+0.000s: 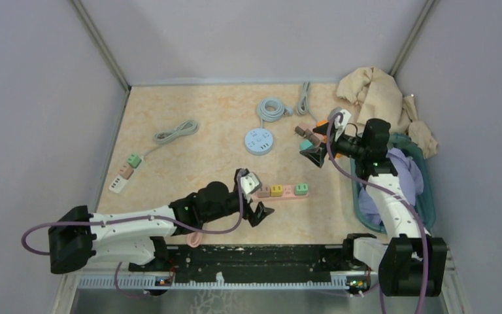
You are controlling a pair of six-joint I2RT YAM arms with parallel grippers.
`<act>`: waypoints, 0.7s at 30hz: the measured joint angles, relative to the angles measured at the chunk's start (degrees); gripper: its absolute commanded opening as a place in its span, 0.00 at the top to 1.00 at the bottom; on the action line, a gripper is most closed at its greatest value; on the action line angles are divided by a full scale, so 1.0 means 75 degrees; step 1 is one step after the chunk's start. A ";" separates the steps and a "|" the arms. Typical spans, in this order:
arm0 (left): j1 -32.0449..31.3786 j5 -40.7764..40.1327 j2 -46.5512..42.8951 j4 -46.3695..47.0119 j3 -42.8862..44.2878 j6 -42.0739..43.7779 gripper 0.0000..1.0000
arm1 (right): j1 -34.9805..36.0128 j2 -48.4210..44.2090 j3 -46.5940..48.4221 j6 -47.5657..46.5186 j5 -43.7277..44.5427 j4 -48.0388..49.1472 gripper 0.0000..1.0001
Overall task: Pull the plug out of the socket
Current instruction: Remove the plug from the socket.
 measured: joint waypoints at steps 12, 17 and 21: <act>0.1443 0.1198 -0.0720 -0.0146 -0.0705 0.1716 0.00 | 0.0003 0.0122 -0.0449 -0.3599 -0.2063 -0.1897 0.04; 0.1559 0.1667 -0.0530 0.1332 -0.1731 0.2652 0.00 | 0.0003 0.0236 -0.0414 -0.5394 -0.2124 -0.3372 0.04; 0.1964 0.2212 0.0309 0.2200 -0.1810 0.2978 0.00 | 0.0073 0.0286 -0.0408 -0.6263 -0.2069 -0.3995 0.04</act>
